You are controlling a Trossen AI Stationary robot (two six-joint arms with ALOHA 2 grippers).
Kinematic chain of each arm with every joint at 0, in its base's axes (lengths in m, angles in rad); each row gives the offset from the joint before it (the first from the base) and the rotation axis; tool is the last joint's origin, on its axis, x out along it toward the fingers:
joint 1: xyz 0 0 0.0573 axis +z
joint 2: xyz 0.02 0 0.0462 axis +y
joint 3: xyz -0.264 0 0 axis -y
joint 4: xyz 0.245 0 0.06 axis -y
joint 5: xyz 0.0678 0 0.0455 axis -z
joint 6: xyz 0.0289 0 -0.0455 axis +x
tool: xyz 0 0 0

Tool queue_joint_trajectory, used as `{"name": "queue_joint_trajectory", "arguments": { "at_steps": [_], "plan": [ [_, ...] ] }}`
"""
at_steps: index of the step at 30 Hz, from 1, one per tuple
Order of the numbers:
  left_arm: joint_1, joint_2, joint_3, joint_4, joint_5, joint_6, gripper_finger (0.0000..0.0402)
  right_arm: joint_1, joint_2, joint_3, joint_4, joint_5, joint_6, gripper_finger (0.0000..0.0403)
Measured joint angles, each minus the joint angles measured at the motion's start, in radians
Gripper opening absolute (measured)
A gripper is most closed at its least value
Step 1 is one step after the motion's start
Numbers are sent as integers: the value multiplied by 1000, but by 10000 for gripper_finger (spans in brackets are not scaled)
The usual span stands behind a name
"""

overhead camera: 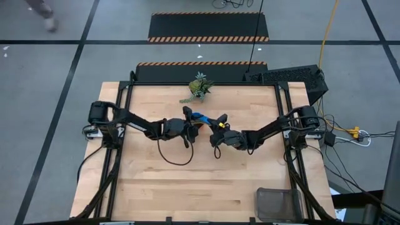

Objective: Nest measuring cups in basket
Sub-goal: Put the stacked measuring cups into the black transparent bin

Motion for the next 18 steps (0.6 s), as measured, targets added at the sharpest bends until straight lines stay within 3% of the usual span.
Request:
{"name": "queue_joint_trajectory", "arguments": {
  "at_steps": [6,12,14,18],
  "plan": [
    [-58,-207,10,-216,19,-158,268,38,-36,-6,-38,24,-31,75],
    [-61,-484,10,-402,166,-484,278,94,-115,-1,-132,45,-5,75],
    [-43,-560,14,-430,240,-628,270,115,-131,-5,-185,45,24,75],
    [-10,-648,11,-502,500,-845,255,167,-155,-3,-178,44,27,75]
  ]
}}
